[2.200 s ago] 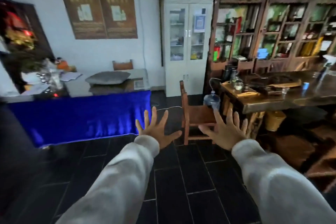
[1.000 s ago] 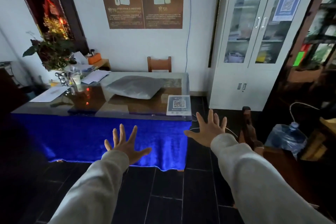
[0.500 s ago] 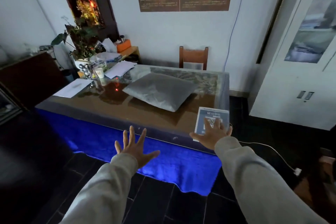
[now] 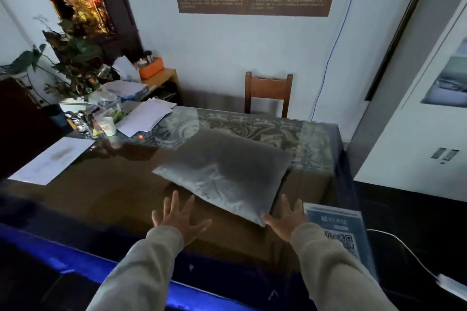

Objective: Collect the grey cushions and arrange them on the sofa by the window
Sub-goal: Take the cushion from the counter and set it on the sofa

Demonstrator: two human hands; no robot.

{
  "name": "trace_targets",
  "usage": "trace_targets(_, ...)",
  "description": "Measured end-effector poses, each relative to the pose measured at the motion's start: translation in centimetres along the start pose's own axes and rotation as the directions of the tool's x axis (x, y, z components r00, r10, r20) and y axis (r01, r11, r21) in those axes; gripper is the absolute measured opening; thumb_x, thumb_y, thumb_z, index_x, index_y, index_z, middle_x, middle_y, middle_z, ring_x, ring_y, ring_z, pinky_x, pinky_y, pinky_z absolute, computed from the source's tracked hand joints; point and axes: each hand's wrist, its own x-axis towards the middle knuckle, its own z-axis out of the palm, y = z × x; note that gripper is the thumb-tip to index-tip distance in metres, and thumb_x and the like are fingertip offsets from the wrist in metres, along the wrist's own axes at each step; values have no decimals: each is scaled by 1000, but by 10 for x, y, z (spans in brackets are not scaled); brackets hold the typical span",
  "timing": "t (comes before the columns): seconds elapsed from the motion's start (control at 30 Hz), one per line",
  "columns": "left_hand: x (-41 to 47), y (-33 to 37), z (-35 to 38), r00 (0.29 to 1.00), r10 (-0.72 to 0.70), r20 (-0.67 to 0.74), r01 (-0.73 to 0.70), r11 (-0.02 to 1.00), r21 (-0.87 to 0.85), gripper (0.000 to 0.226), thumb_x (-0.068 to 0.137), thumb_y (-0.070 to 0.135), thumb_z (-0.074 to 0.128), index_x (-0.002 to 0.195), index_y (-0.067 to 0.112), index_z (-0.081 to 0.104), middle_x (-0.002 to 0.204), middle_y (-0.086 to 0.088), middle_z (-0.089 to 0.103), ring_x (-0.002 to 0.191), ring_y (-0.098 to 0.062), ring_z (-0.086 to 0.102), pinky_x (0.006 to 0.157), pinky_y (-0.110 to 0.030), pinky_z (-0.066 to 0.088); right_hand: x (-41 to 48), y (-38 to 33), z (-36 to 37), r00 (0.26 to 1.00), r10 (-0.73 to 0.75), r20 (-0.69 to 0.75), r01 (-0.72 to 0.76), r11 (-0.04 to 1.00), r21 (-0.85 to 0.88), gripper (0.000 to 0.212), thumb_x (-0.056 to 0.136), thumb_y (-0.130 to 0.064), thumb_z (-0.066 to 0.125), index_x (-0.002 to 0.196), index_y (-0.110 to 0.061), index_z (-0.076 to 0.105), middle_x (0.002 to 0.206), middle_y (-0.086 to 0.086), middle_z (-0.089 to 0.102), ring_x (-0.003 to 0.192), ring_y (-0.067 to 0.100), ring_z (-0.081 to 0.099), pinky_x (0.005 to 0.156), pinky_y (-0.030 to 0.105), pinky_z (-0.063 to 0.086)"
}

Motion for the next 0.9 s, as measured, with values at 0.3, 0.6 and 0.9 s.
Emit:
trace_targets(0.3,140,12,-45,998,52,30,-55,993,107,100,75,92,30,153,48,-15,162,-1,-32,151,-29,-20,120,-59,1,122,-67,-13,990,105,96,-119,981,153,117,81,-87,48,157,-41,-27,172,15,-12,153,46,21,119,56,30)
trace_targets(0.6,227,8,-93,1000,-2,19,1,997,77,96,79,89,35,154,49,-9,165,0,-25,154,-28,-11,120,-58,11,212,-122,-33,925,330,187,-376,862,341,122,78,-92,46,158,-38,-28,166,29,-21,154,52,3,126,55,14)
trace_targets(0.9,333,4,-101,995,48,85,-43,997,-60,87,84,85,28,156,45,1,169,-1,-1,153,-30,11,118,-57,22,233,-106,-38,893,395,215,-450,803,392,155,51,-90,75,144,-51,-42,167,28,-17,155,50,5,121,58,20)
